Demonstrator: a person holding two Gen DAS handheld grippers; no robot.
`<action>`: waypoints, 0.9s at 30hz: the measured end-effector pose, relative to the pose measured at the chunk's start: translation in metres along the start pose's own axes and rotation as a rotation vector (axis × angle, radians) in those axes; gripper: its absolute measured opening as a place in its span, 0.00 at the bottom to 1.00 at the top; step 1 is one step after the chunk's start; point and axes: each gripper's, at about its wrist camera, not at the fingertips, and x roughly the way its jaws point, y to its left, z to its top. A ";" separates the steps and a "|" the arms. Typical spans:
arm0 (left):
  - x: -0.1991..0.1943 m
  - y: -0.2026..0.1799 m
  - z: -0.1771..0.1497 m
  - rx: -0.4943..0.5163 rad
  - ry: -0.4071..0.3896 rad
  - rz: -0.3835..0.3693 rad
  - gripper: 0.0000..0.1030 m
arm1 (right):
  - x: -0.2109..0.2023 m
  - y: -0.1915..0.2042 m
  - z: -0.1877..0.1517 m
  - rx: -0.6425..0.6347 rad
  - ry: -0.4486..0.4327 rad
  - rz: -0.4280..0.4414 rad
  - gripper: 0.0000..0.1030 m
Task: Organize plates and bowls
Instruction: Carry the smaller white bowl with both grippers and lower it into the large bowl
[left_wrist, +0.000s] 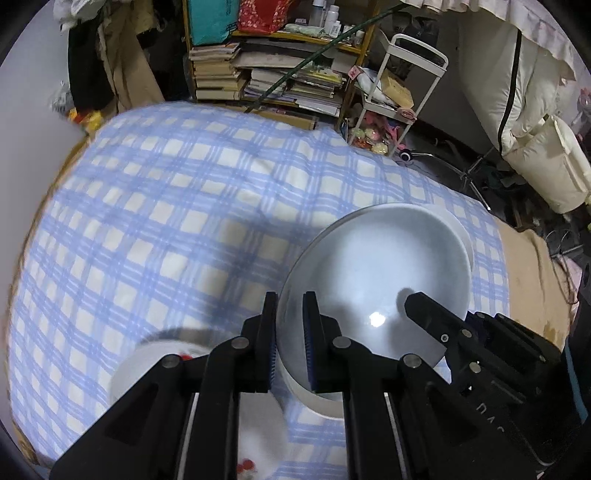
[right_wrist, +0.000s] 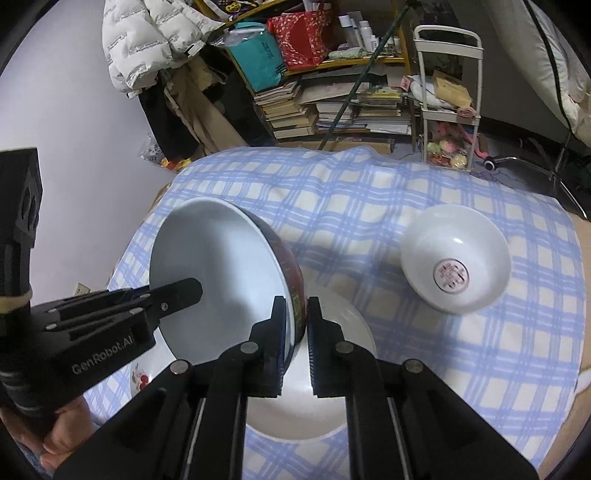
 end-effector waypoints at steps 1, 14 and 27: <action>0.001 0.000 -0.004 -0.009 0.008 -0.010 0.11 | -0.003 -0.001 -0.002 0.003 -0.001 -0.003 0.11; 0.021 -0.007 -0.036 -0.059 0.083 -0.031 0.11 | 0.002 -0.008 -0.025 -0.012 0.079 -0.065 0.11; 0.040 -0.008 -0.035 -0.051 0.134 0.019 0.11 | 0.026 -0.016 -0.029 -0.019 0.157 -0.086 0.11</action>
